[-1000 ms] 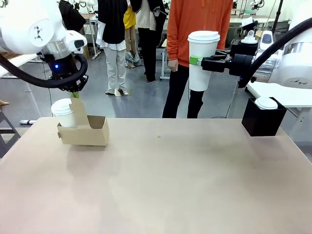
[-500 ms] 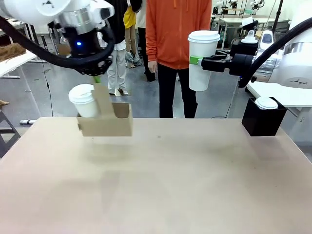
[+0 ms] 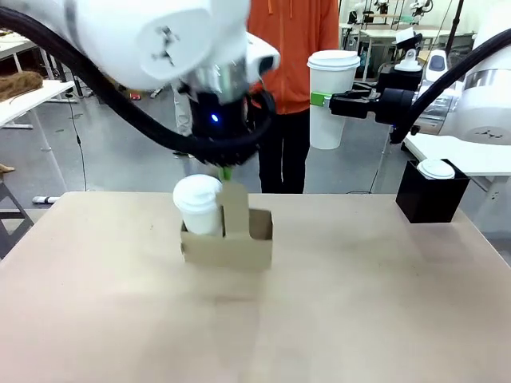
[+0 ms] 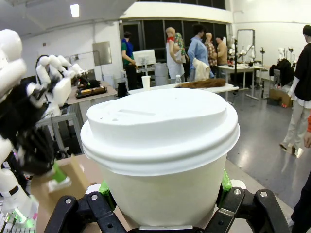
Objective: Pour a drink into a cup and package it in a carrier.
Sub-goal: Position the Cup Carrier in the center of the table, then insert the held 600 ml Paper Cup into the Cup Carrier.
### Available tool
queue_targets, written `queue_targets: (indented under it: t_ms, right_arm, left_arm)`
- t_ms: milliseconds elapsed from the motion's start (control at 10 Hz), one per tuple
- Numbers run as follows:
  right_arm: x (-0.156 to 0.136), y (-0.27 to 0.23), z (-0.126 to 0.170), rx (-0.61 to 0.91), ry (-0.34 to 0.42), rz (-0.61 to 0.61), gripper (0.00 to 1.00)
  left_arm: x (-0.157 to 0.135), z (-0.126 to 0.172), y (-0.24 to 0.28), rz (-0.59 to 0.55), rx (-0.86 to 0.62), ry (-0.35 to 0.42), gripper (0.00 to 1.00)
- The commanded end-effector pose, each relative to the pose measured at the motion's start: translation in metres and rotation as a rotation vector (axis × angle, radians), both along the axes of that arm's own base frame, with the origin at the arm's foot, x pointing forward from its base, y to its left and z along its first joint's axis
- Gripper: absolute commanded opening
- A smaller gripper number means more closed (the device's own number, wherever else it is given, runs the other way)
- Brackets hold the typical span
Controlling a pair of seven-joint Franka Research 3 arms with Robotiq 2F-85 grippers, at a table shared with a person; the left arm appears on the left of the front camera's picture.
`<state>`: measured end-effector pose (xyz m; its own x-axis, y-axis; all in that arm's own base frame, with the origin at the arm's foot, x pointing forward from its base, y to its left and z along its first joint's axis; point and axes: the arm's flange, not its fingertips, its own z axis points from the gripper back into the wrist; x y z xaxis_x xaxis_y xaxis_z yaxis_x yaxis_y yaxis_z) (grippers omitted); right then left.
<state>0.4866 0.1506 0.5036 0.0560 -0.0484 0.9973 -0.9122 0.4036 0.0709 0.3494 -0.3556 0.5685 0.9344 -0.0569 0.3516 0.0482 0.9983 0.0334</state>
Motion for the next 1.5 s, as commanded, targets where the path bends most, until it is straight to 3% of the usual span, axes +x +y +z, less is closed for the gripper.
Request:
queue_targets:
  t_ms: [0,400,800,1400]
  right_arm:
    - [0.001,0.003,0.004,0.003,-0.010,-0.004,0.89]
    - [0.001,0.003,0.004,0.003,-0.010,-0.004,0.89]
    - [0.001,0.003,0.004,0.003,-0.010,-0.004,0.89]
    - [0.001,0.003,0.004,0.003,-0.010,-0.004,0.89]
  left_arm:
    - [-0.004,-0.025,-0.024,-0.003,0.051,-0.018,0.02]
    - [-0.018,-0.051,-0.043,0.005,0.025,-0.025,0.02]
    - [-0.011,-0.072,-0.042,0.016,0.003,0.028,0.02]
    - [-0.006,-0.072,-0.043,-0.002,0.022,0.039,0.02]
